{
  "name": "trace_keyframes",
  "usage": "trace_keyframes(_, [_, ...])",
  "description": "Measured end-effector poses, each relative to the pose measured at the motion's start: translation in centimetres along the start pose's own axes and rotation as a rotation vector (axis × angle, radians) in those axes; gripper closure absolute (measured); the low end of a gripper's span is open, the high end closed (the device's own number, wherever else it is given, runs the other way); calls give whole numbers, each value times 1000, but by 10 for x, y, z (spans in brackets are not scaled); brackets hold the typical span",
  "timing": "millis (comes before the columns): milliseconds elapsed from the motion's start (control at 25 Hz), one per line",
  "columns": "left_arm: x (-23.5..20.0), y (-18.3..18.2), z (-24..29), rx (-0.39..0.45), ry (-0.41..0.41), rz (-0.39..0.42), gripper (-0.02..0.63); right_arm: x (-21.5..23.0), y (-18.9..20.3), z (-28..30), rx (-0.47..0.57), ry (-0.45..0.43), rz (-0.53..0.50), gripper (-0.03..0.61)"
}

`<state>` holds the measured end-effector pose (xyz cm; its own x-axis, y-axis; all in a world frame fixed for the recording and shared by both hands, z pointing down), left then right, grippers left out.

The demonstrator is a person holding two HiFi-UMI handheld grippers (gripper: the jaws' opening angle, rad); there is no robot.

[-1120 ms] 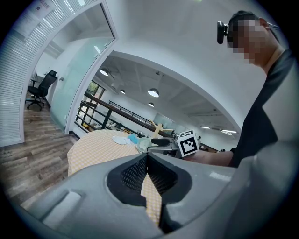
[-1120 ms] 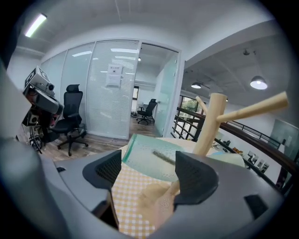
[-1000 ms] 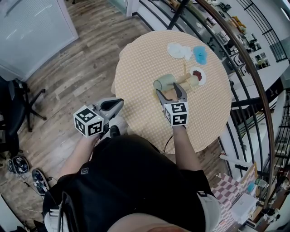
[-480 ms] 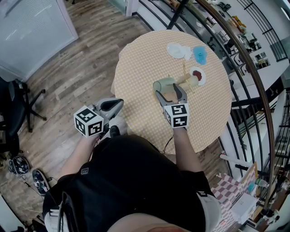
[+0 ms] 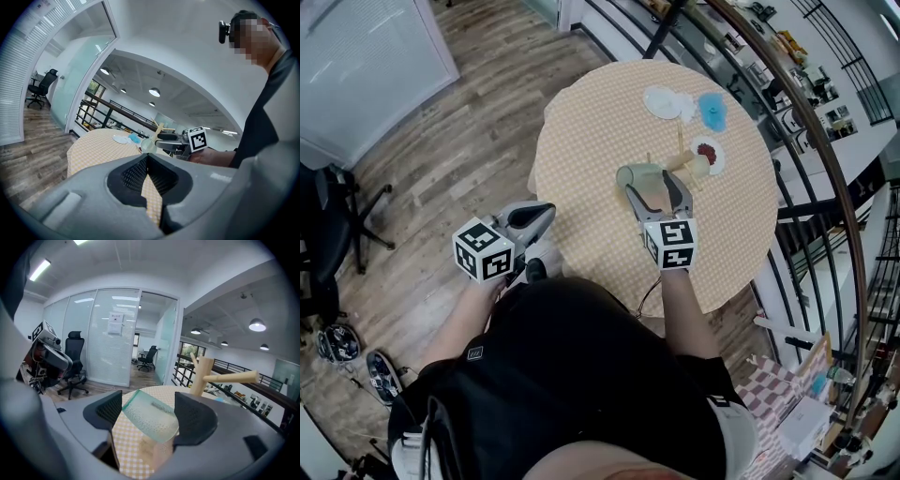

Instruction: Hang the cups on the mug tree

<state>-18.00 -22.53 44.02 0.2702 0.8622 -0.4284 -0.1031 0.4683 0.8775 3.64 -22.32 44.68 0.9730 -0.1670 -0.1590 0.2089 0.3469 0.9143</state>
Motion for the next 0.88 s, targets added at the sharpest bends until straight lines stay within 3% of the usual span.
trace_keyframes(240, [2,1,0,-2,33,-1,607,-2,-11,-24,44,44,36,224])
trace_keyframes(520, [12,-8,-6,22,122,24,607,-58,-49,-63,126,50,104,256])
trace_keyframes(680, [31,-12,-3,18,177,80,607,-77,-47,-86,137,37,170,267])
trace_keyframes(880, [82,-13,5,59,180,123,607,-74,-27,-126,179,37,203,311])
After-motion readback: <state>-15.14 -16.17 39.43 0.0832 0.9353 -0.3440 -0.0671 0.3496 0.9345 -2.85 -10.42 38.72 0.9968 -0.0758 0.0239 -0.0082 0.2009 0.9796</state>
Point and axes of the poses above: the fingertips, and each gripper's own axes: z forward along the fingers, x to its right, y out of its underside, the point moved 2 cm from there along -z, backward along the fingers, and after that the axes turned 2 degrees about x, right-handed, at the moved point
